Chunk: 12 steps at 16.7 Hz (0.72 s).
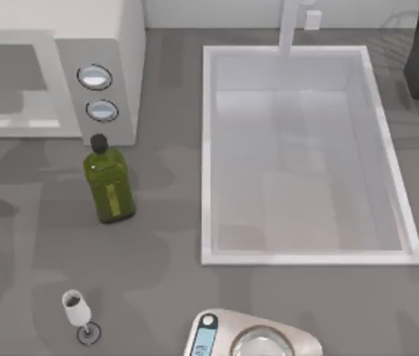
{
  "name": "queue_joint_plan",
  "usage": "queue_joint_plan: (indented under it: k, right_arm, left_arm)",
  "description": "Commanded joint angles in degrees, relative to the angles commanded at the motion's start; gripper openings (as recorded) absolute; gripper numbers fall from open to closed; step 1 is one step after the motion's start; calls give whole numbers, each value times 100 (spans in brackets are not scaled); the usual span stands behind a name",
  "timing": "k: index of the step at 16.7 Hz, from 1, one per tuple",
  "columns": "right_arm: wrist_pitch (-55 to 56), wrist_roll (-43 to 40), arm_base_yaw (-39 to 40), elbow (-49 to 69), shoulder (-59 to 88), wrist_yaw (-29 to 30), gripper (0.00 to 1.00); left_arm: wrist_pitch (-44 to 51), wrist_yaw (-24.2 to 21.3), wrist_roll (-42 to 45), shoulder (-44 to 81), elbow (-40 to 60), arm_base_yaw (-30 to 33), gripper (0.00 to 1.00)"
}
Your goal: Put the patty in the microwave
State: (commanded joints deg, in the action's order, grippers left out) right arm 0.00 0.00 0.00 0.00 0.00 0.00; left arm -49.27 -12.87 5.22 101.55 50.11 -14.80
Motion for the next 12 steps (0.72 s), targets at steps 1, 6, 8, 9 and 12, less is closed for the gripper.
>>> queue_joint_plan:
  k: [1, 6, 8, 9, 12]
  right_arm:
    - [0, 0, 0, 0, 0, 0, 100]
    - [0, 0, 0, 0, 0, 0, 100]
    - [0, 0, 0, 0, 0, 0, 100]
    - [0, 0, 0, 0, 0, 0, 100]
    - [0, 0, 0, 0, 0, 0, 100]
  left_arm:
    - [76, 7, 0, -43, 52, -4, 100]
    - [1338, 21, 2, -515, 708, 2, 100]
    - [1928, 24, 1, -743, 1026, 9, 100]
    - [2134, 25, 1, -847, 1168, 12, 100]
    - [2382, 26, 1, -999, 1379, 14, 100]
